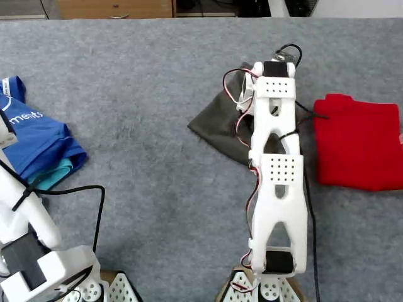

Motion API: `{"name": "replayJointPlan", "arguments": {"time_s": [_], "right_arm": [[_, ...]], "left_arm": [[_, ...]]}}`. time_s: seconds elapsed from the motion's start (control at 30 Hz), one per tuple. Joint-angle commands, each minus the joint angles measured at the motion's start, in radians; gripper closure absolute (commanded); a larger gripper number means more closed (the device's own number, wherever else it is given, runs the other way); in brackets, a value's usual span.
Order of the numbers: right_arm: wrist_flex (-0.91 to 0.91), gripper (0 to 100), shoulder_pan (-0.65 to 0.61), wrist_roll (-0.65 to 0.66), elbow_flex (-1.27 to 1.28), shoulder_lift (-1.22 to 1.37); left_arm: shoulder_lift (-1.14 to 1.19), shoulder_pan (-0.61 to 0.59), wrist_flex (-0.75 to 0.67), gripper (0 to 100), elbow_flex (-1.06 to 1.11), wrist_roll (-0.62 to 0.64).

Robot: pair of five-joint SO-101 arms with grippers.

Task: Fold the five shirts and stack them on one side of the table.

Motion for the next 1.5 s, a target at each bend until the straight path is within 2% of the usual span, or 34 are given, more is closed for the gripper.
{"name": "replayJointPlan", "arguments": {"time_s": [0.0, 0.1, 0.33, 0.5, 0.73, 0.97, 1.13, 1.47], "right_arm": [[0.014, 89.9, 0.001, 0.068, -0.008, 0.022], [0.015, 99.8, 0.028, 0.17, -0.031, 0.005], [0.023, 99.7, 0.074, 0.35, -0.031, -0.15], [0.023, 99.7, 0.13, 0.578, -0.022, -0.298], [0.023, 99.7, 0.208, 0.878, 0.237, -0.522], [0.003, 99.7, 0.346, 1.031, 0.395, -0.684], [-0.058, 99.7, 0.455, 1.091, 0.38, -0.685], [-0.061, 99.7, 0.607, 1.226, 0.291, -0.684]], "left_arm": [[-0.042, -0.014, 0.011, 98, -0.005, -0.008], [-0.042, -0.014, 0.011, 98, -0.005, -0.008], [-0.042, -0.014, 0.011, 98, -0.005, -0.003], [-0.042, -0.014, 0.011, 98, -0.005, -0.003], [-0.042, -0.006, 0.011, 98, -0.005, -0.002], [-0.038, -0.003, 0.011, 98, -0.003, 0.0], [-0.036, -0.002, 0.011, 98, -0.003, 0.0], [-0.035, -0.002, 0.011, 98, -0.003, 0.0]]}}
